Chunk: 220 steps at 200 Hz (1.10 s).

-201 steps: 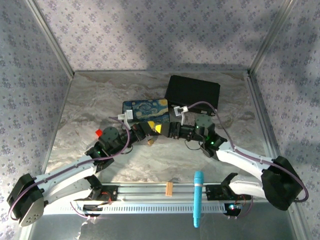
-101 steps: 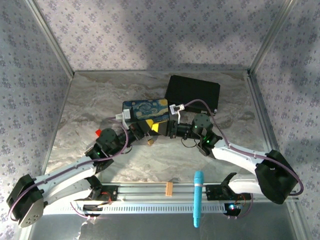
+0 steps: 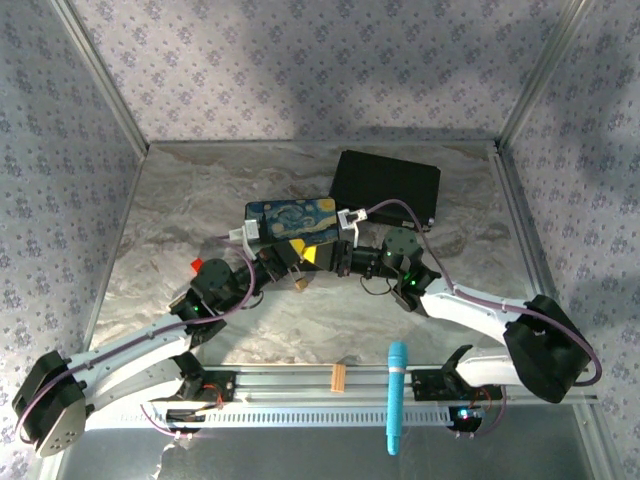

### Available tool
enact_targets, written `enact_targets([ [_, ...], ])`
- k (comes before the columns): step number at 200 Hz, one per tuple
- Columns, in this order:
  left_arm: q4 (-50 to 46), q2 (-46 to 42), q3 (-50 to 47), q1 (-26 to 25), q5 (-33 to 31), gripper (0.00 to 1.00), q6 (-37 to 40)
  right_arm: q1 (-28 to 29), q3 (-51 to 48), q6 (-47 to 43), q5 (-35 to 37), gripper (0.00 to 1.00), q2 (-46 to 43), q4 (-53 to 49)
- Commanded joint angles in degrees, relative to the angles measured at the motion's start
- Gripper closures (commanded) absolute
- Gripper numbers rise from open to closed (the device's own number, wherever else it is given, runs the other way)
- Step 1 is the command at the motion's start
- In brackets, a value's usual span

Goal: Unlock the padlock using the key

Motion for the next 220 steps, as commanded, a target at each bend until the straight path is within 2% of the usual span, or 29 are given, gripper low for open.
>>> enact_targets([
  [1,0.51,-0.92,-0.09,0.19,-1.72,1.0,0.01,0.83,0.44,-0.57,-1.96,0.75,0.21,0.27],
  [8,0.49,-0.82,-0.08,0.19,-1.74,1.0,0.11,0.91,0.41,-1.11,-1.58,0.7,-0.05,-0.47],
  [28,0.34,-0.61,0.13,0.23,-1.75,1.0,0.07,1.01,0.96,-2.03,-1.72,0.71,-0.11,-1.54],
  [83,-0.03,-0.35,0.27,0.22,-1.68,1.0,0.2,0.27,0.11,-1.67,-0.37,0.88,-0.07,0.26],
  [100,0.1,-0.02,0.27,0.22,-1.49,1.0,0.02,0.22,0.16,-1.46,-0.06,0.88,-0.01,0.83],
  [119,0.65,0.48,-0.08,0.18,-1.37,1.0,-0.58,0.21,0.34,-1.56,0.36,0.8,0.2,0.66],
  [143,1.2,0.77,-0.57,0.19,-1.42,1.0,-1.08,0.15,0.36,-1.53,1.08,0.8,0.36,0.96],
  [174,1.57,0.7,-0.97,0.18,-1.5,1.0,-0.92,0.03,0.26,-1.19,1.24,0.88,1.18,2.34],
  [200,1.31,0.78,-0.97,0.22,-1.46,1.0,-0.73,-0.28,0.06,-0.52,0.65,1.0,1.68,3.27],
  [220,0.26,0.85,-0.88,0.27,-1.68,1.0,-0.6,-0.44,-0.16,-0.5,0.85,1.0,1.52,3.05],
])
